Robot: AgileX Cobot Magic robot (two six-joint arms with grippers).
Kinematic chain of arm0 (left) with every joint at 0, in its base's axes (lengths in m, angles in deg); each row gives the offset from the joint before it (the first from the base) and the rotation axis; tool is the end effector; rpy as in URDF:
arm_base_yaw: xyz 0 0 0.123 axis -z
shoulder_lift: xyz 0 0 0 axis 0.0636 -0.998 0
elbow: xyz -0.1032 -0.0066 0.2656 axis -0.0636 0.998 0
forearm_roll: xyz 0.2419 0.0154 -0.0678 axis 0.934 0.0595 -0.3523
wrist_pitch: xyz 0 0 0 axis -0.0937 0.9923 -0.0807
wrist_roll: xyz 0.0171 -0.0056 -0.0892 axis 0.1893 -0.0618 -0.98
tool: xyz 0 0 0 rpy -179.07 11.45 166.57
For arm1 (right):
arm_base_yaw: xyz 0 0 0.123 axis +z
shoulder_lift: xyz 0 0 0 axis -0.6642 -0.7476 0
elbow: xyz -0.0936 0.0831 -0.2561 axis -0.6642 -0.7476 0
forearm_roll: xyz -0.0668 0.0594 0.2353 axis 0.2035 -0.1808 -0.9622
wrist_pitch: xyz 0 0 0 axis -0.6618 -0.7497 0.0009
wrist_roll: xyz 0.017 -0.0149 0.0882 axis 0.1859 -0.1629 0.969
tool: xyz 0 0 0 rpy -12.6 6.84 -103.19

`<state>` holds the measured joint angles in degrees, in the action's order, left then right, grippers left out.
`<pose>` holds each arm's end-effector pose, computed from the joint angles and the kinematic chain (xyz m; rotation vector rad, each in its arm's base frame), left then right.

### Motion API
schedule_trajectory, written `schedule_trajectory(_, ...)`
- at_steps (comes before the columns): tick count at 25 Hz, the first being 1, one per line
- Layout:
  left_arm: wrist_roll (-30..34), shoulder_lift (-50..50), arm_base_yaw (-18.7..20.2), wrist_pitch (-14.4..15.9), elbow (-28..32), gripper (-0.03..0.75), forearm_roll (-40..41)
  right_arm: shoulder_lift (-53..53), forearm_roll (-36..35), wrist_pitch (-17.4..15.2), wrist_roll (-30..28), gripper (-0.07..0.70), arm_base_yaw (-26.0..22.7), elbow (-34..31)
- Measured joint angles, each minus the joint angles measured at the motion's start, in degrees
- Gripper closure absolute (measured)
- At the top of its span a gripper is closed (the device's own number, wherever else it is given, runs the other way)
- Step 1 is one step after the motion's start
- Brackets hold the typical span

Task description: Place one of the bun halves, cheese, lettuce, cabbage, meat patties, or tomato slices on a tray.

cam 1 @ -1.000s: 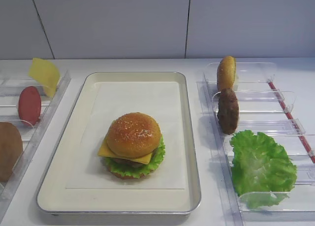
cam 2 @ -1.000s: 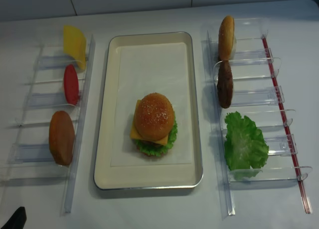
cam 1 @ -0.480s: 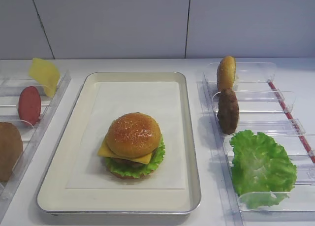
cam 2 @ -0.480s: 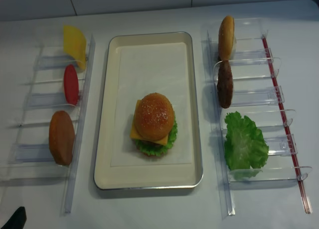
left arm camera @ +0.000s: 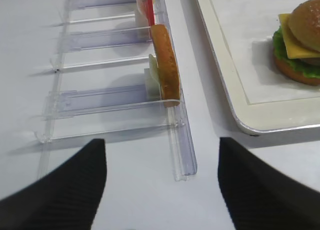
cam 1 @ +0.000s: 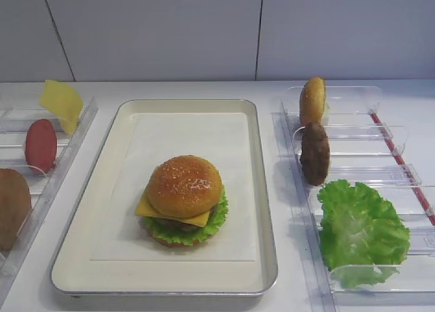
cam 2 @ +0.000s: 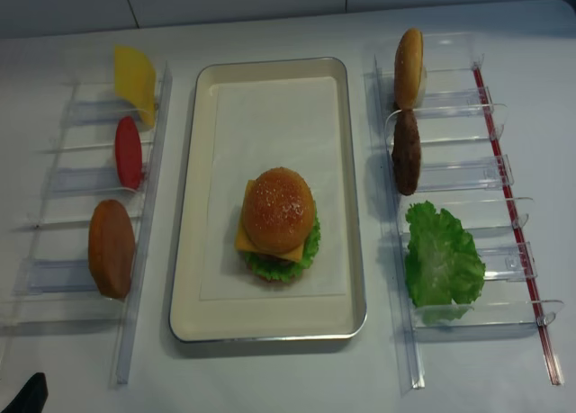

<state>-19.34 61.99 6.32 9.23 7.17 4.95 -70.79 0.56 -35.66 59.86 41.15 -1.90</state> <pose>-0.0124 0.0006 0.2647 0.0505 2.1605 -0.0269 -0.0084 -0.0005 0.2631 -0.0118 2.1409 -0.0242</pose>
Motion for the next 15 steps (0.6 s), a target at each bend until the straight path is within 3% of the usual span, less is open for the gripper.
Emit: schedule_trajectory(15, 0.0, 0.0, 0.0, 0.0, 0.0, 0.282, 0.0, 0.0, 0.0, 0.0, 0.0, 0.307, 0.0, 0.0)
